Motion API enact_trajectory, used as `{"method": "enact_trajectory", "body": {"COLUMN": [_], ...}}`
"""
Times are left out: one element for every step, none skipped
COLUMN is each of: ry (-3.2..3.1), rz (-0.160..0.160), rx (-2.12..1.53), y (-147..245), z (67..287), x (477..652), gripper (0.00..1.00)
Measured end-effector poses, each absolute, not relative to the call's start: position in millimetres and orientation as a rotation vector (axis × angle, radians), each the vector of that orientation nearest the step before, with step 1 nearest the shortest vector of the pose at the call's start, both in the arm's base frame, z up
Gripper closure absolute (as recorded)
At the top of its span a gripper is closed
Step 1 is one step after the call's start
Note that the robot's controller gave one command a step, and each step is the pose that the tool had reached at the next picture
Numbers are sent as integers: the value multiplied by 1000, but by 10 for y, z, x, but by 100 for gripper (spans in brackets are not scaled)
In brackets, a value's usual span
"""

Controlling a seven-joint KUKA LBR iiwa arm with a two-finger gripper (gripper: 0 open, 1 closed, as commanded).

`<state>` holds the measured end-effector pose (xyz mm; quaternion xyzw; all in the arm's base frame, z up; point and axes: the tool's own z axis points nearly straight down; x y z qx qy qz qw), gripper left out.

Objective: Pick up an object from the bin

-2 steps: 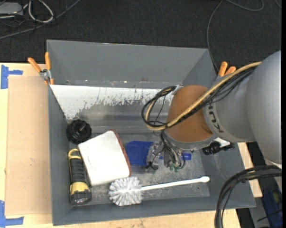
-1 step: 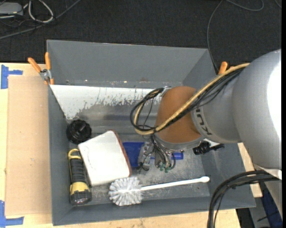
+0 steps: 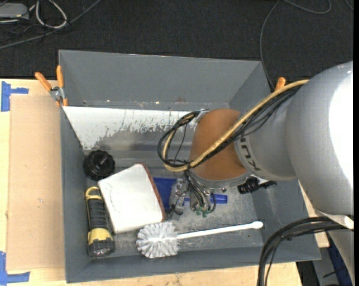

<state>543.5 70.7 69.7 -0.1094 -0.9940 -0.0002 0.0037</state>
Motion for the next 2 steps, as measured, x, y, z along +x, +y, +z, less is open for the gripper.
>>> {"method": "enact_trajectory", "body": {"ry": [-3114,-3116], "rz": [1,0], "rx": [-330,-317], "y": [803,719], "z": [697,703], "x": [5477,5455], "gripper": [100,100]}}
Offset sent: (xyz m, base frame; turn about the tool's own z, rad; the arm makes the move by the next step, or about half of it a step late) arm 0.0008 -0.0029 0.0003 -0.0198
